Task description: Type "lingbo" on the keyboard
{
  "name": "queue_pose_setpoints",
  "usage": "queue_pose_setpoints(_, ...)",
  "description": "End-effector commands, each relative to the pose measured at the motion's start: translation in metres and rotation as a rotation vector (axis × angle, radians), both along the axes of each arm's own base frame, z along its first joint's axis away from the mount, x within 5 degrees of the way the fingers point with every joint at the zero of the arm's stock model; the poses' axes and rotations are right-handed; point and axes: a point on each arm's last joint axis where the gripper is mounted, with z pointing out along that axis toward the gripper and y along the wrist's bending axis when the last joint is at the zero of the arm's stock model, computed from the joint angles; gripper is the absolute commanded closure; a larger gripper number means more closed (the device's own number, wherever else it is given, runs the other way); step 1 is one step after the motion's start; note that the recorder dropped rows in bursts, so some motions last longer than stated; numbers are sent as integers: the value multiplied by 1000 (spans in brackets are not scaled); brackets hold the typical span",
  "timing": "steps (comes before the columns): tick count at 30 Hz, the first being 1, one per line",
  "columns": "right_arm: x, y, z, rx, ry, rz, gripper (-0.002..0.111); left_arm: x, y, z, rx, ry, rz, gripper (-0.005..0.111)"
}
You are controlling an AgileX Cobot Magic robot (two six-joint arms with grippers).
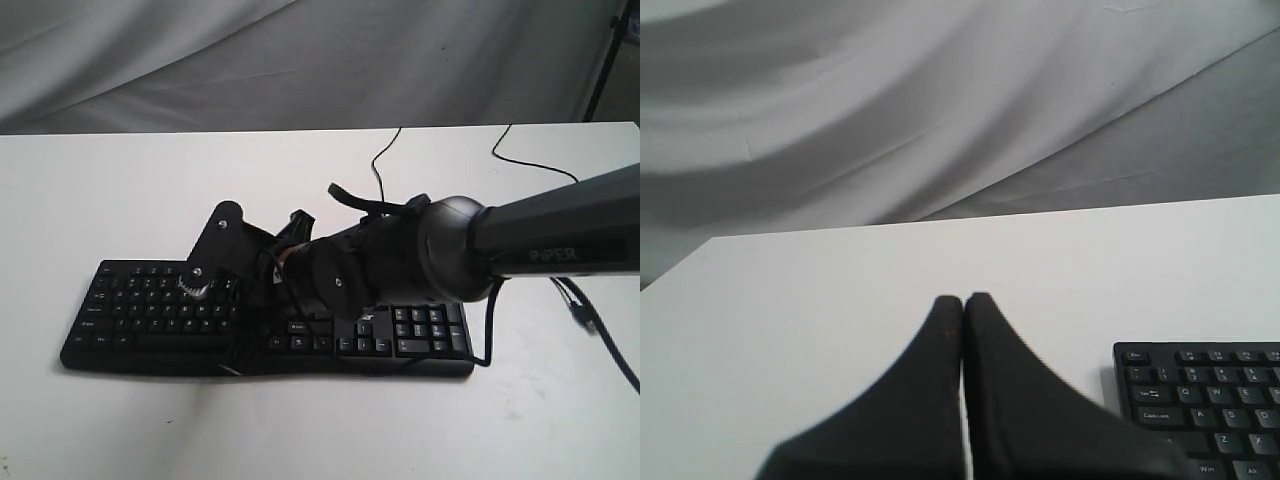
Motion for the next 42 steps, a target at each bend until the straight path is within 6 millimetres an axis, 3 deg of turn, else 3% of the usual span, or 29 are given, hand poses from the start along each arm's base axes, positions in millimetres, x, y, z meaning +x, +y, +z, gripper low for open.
queue_pose_setpoints(1,7,-7,1,-17,-32,5,108,0,0,-2,-4,4,-4,106)
queue_pose_setpoints(10,7,-7,-9,-41,-17,18,108,0,0,-2,-4,4,-4,106)
queue_pose_setpoints(36,7,-7,-8,-8,-7,-18,108,0,0,-2,-4,4,-4,106)
queue_pose_setpoints(42,7,-6,-24,-25,18,-17,108,0,0,-2,-4,4,-4,106)
